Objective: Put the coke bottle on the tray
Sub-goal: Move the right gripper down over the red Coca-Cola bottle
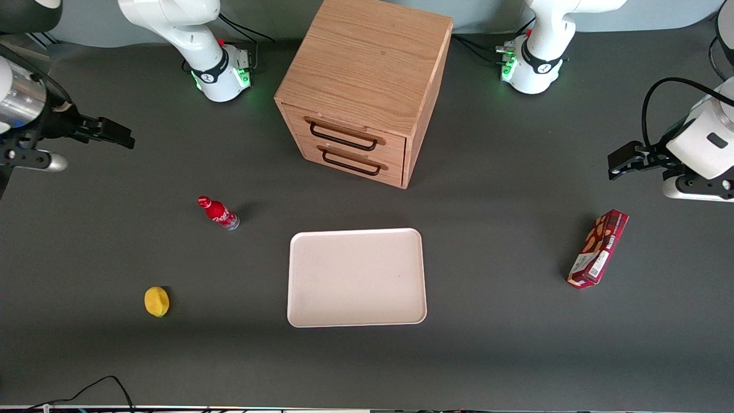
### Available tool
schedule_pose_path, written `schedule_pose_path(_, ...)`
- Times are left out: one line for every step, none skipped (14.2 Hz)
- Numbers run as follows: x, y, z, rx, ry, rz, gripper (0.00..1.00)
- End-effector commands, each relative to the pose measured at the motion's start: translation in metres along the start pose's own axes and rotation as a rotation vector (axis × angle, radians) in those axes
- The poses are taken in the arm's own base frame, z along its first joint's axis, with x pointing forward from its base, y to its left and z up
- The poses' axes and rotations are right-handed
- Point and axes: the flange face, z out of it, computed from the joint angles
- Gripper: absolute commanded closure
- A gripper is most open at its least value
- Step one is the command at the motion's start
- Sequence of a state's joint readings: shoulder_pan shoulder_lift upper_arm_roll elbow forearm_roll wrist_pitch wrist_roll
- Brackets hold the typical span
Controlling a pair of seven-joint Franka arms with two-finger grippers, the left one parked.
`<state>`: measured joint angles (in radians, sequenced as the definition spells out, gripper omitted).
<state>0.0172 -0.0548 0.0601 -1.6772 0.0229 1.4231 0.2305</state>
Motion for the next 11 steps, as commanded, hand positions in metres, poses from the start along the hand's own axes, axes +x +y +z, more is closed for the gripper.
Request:
schedule_pose_path(0.016, -0.022, 0.050, 0.026, 0.002, -0.010, 0.00)
schedule_pose_path(0.026, -0.026, 0.075, 0.030, 0.016, 0.004, 0.00)
schedule_pose_path(0.036, -0.028, 0.106, 0.025, 0.024, 0.012, 0.00)
schedule_pose_path(0.040, -0.031, 0.139, 0.026, 0.039, 0.011, 0.00)
schedule_pose_path(0.043, -0.033, 0.169, 0.030, 0.056, 0.013, 0.00)
schedule_pose_path(0.045, -0.035, 0.192, 0.033, 0.066, 0.012, 0.00)
schedule_pose_path(0.047, -0.043, 0.209, 0.033, 0.067, 0.027, 0.00)
schedule_pose_path(0.048, -0.047, 0.221, 0.031, 0.069, 0.042, 0.00)
schedule_pose_path(0.048, -0.053, 0.232, 0.031, 0.082, 0.042, 0.00)
schedule_pose_path(0.049, -0.053, 0.241, 0.025, 0.100, 0.036, 0.00)
schedule_pose_path(0.051, -0.053, 0.248, 0.019, 0.105, 0.030, 0.00)
